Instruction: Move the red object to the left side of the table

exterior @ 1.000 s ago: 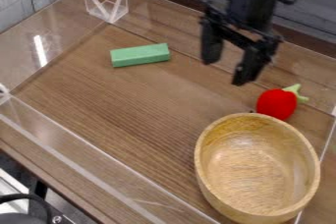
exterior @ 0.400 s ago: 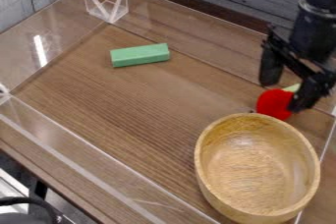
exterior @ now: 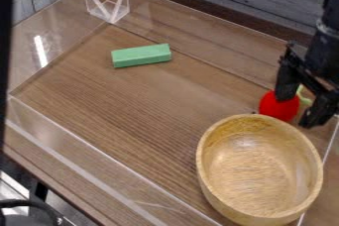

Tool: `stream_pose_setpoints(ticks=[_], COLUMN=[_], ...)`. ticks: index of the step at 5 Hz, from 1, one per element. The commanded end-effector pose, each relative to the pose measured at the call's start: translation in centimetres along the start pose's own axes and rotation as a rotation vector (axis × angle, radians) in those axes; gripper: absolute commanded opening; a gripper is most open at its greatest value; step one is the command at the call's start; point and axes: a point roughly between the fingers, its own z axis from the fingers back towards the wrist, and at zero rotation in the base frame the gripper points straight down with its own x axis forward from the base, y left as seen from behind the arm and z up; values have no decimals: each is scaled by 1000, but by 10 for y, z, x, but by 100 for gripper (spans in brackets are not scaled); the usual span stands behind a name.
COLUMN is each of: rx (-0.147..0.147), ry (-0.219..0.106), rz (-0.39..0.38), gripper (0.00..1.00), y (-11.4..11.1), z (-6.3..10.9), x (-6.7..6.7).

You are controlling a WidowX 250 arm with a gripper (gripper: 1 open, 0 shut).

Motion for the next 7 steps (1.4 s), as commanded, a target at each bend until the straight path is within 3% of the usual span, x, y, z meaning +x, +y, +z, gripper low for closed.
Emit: stream_pose_setpoints(ticks=[1,4,7], rx=[32,47,59], ry=[-83,-156,-167], rz=[-8,-21,-3], gripper=[100,100,100], y=[6,14,28], z=[17,36,21], x=[10,4,19])
